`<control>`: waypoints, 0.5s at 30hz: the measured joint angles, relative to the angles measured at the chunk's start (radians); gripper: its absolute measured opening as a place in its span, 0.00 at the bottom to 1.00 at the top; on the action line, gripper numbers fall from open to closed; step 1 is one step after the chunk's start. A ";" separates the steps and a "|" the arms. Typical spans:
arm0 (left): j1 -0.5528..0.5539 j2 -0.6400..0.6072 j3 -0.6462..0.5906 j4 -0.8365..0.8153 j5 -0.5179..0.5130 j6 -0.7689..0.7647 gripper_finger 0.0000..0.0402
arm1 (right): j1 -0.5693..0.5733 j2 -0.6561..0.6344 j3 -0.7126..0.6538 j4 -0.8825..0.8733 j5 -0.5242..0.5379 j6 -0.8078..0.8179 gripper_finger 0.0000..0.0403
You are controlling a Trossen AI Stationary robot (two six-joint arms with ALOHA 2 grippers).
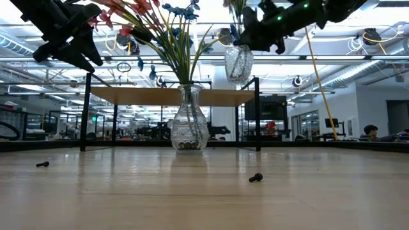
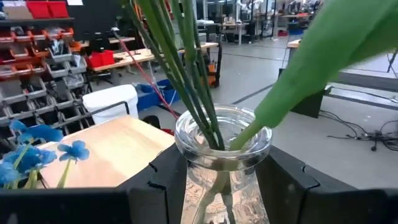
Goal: Pick and place flowers into a vace then onto a shelf
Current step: Put the right transparent vase on the shelf
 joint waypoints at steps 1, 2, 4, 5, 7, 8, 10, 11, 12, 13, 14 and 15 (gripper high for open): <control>0.000 0.000 0.000 0.000 0.000 0.000 0.37 | 0.000 0.012 -0.001 0.008 -0.002 -0.001 0.37; 0.000 0.000 0.000 0.000 0.000 0.000 0.37 | 0.000 0.022 -0.001 0.015 -0.010 -0.001 0.37; 0.000 0.000 0.000 0.000 0.003 0.000 0.37 | 0.000 0.041 0.000 0.007 -0.021 0.007 0.37; 0.000 0.000 0.000 0.000 0.009 0.001 0.37 | 0.000 0.052 0.000 0.007 -0.022 0.019 0.37; 0.000 0.000 0.000 -0.001 0.018 0.001 0.37 | 0.000 0.071 0.000 0.002 -0.027 0.051 0.37; 0.000 0.000 0.000 -0.001 0.021 0.001 0.37 | 0.000 0.079 0.000 0.004 -0.027 0.057 0.37; -0.001 0.000 0.000 -0.002 0.027 0.001 0.37 | 0.000 0.086 0.000 0.006 -0.026 0.051 0.37; 0.000 0.000 0.000 -0.002 0.027 0.001 0.37 | 0.000 0.086 0.000 0.005 -0.026 0.049 0.37; 0.000 0.000 0.000 -0.002 0.028 0.001 0.37 | 0.000 0.086 0.000 0.006 -0.026 0.047 0.37; 0.000 0.000 0.000 -0.002 0.029 0.001 0.37 | 0.000 0.086 0.000 0.005 -0.025 0.047 0.37; 0.000 0.000 0.000 -0.002 0.030 0.001 0.37 | 0.000 0.086 0.000 0.004 -0.026 0.047 0.37; 0.000 0.000 0.000 -0.002 0.035 0.001 0.37 | 0.000 0.086 0.000 0.002 -0.026 0.046 0.39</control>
